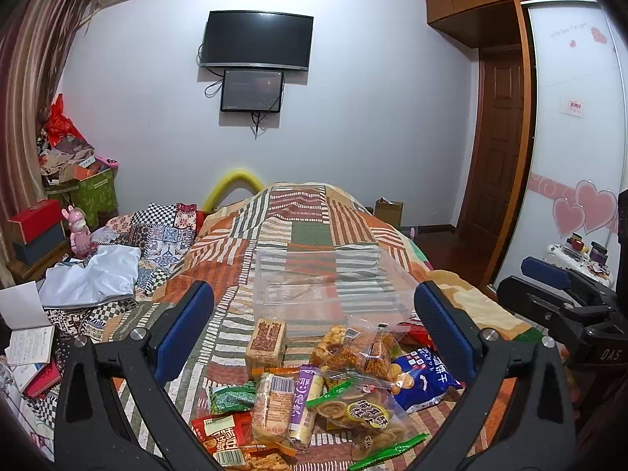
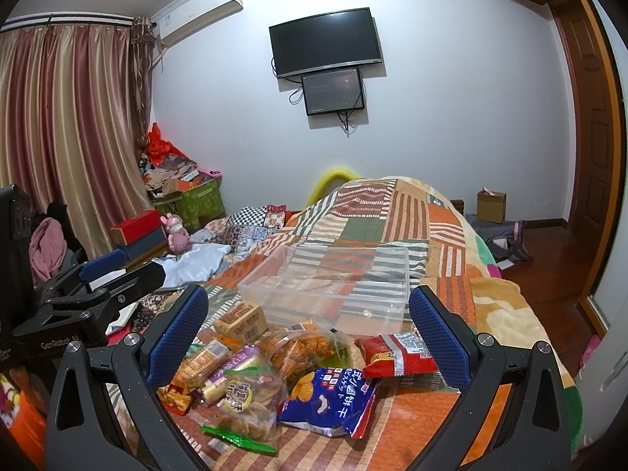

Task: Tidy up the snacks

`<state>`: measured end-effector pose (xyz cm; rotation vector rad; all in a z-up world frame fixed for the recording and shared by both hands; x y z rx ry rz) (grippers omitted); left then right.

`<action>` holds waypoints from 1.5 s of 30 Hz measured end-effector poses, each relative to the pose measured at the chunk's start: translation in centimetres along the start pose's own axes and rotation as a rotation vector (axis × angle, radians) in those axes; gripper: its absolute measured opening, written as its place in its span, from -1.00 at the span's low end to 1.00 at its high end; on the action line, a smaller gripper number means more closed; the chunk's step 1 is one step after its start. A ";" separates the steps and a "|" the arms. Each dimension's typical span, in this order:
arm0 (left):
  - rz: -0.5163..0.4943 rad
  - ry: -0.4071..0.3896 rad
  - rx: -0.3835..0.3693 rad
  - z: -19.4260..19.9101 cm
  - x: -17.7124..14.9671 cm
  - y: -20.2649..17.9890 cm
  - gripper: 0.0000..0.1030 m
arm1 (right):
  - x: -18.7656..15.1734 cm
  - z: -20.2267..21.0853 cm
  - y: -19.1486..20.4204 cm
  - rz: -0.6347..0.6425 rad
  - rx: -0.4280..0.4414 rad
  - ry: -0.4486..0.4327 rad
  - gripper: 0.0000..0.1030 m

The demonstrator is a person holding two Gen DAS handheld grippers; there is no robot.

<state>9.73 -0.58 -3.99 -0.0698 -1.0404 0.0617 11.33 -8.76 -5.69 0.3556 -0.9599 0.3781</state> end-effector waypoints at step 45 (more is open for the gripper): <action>0.004 0.006 -0.006 0.2 -0.2 0.7 1.00 | 0.3 0.3 0.0 -0.005 -0.003 -0.004 0.99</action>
Point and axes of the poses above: each gripper's, at about its wrist camera, not at the fingertips, and z roughly against the way its jaws point, y to its left, x to its top, the point moved 10 cm from there along -z, roughly the way its jaws point, and after that the axes turned 10 degrees about y, right-handed, at the moved point
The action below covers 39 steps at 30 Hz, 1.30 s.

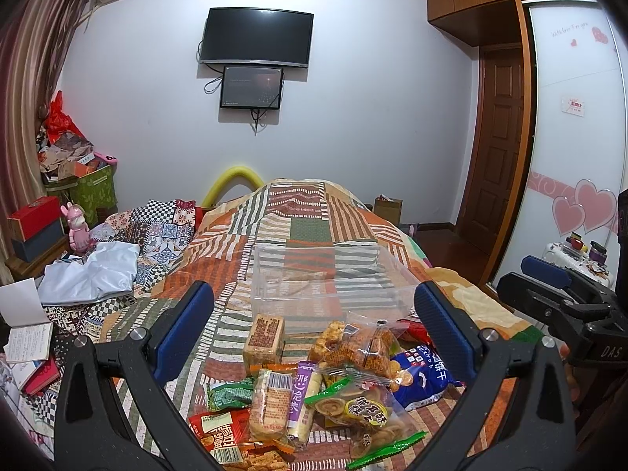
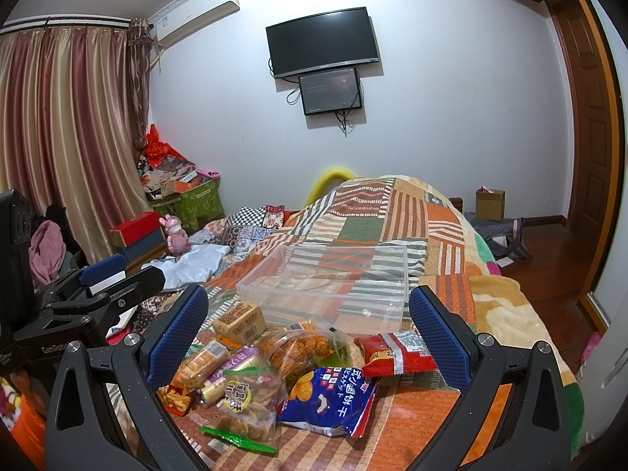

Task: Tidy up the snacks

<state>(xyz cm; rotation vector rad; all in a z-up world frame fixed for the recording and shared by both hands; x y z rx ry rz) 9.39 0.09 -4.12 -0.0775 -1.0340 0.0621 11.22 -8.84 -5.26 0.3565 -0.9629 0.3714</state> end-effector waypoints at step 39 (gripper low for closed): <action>0.082 0.345 0.032 -11.3 -5.1 6.3 0.88 | -5.1 -7.5 -6.2 -0.076 -0.100 0.231 0.99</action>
Point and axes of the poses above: each gripper's, at about its wrist camera, not at the fingertips, and z roughly against the way its jaws point, y to its left, x to its top, the point moved 10 cm from there along -z, roughly the way its jaws point, and after that the axes turned 10 degrees about y, right-handed, at the moved point
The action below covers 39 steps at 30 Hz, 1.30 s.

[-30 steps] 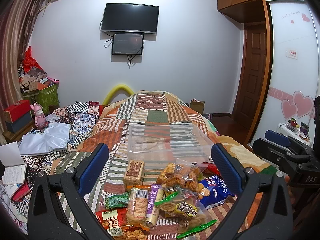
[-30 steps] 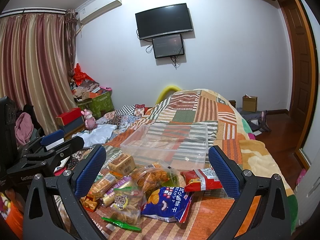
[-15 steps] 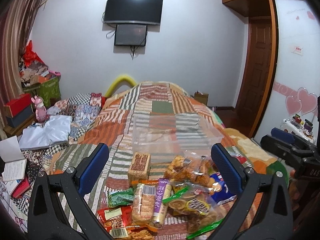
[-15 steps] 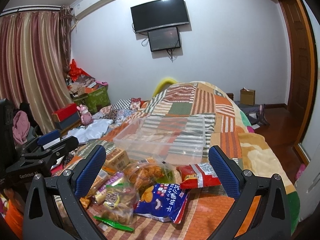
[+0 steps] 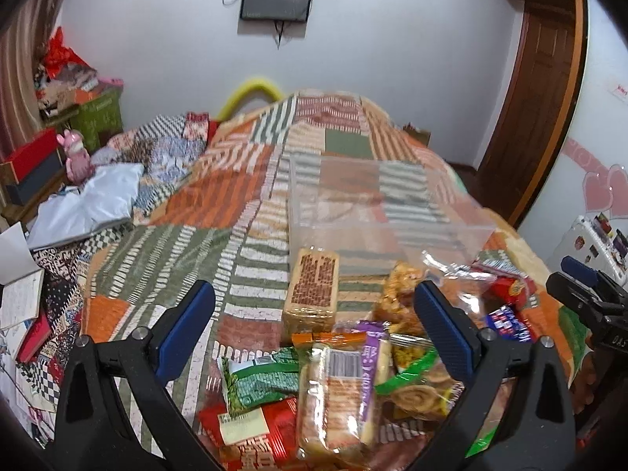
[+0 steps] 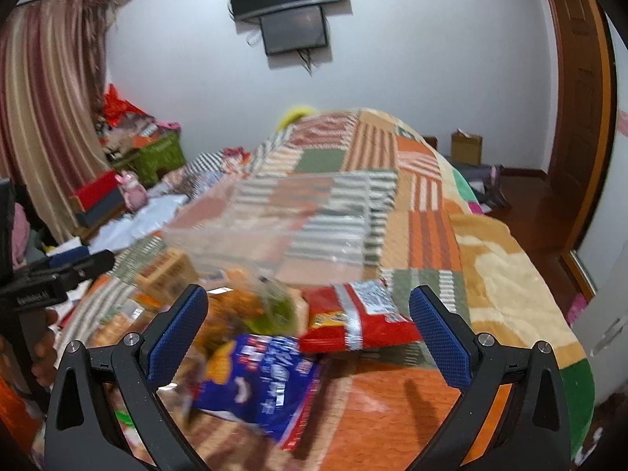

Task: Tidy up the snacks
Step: 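Grasp the brown wafer block with the left tool while the right tool grasps the red snack bag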

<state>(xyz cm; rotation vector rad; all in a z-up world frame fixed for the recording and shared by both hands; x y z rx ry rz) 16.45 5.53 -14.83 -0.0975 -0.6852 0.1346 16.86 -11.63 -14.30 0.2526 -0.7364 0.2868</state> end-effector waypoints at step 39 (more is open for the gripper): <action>-0.085 0.328 -0.005 -10.6 -0.9 -0.2 -0.26 | -2.2 -7.7 -3.0 0.096 0.013 0.358 0.33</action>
Point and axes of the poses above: each gripper's, at about its wrist camera, not at the fingertips, and z roughly against the way its jaws point, y to its left, x to its top, the point moved 10 cm from there along -z, roughly the way its jaws point, and after that the axes turned 10 degrees about y, right-handed, at the moved point
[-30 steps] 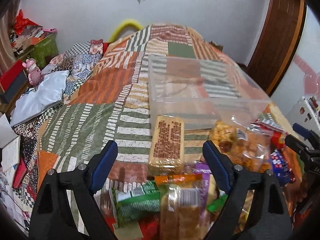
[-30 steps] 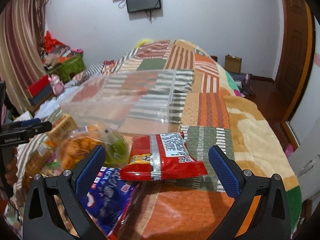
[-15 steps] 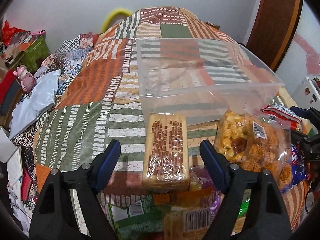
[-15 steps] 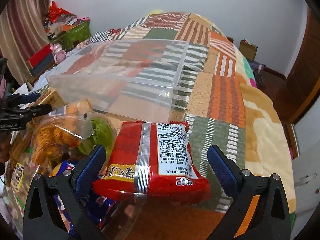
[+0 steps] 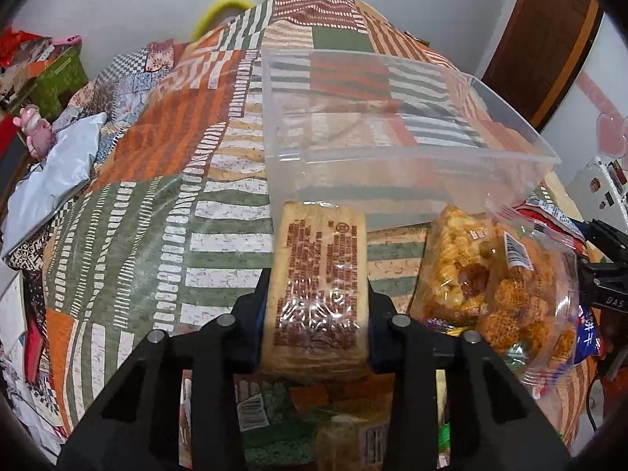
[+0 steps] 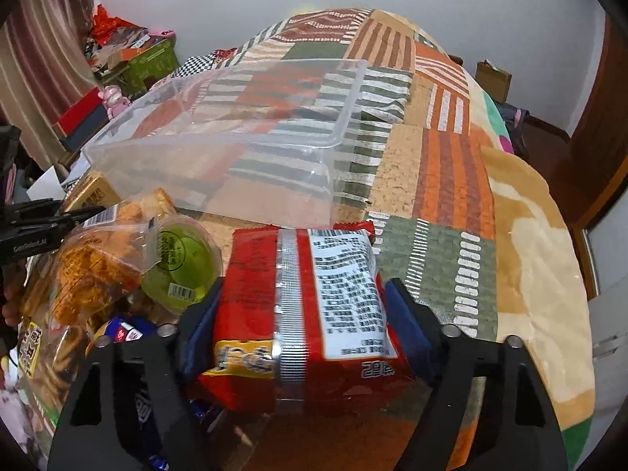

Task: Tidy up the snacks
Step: 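Grasp the brown wafer block with the left tool while the right tool grasps the red snack bag, then carry the wafer block and red bag into the clear box and release both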

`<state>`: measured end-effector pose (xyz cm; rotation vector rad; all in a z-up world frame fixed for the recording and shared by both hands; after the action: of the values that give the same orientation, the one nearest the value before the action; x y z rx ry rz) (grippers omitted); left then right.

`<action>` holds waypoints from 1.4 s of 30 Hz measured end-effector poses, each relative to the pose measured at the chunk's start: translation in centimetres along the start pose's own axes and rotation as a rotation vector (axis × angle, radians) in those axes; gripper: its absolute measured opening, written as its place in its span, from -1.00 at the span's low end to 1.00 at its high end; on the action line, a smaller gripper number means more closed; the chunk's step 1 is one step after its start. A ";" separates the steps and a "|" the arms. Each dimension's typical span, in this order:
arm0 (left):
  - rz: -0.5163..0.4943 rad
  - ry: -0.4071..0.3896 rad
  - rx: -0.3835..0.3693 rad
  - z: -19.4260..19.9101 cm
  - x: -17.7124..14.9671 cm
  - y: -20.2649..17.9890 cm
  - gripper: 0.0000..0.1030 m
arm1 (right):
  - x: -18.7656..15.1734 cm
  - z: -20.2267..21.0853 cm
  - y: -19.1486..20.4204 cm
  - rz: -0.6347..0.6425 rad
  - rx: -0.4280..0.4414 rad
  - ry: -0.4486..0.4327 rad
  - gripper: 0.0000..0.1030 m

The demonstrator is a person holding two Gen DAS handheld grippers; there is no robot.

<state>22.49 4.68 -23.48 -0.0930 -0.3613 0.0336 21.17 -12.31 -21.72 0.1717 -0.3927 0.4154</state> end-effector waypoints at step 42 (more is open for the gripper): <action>-0.028 -0.281 0.045 10.6 5.3 -2.8 -0.29 | 5.7 9.3 1.5 0.035 0.007 -0.303 0.25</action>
<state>23.78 3.01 -11.49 -0.0381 -0.6423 0.0275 22.25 -11.11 -10.84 0.2358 -0.6928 0.4259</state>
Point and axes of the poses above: each gripper's, at about its wrist camera, not at the fingertips, and z roughly against the way its jaws point, y to its left, x to its top, the point moved 10 cm from there along -z, roughly the way its jaws point, and after that the axes turned 10 degrees about y, right-handed, at the moved point
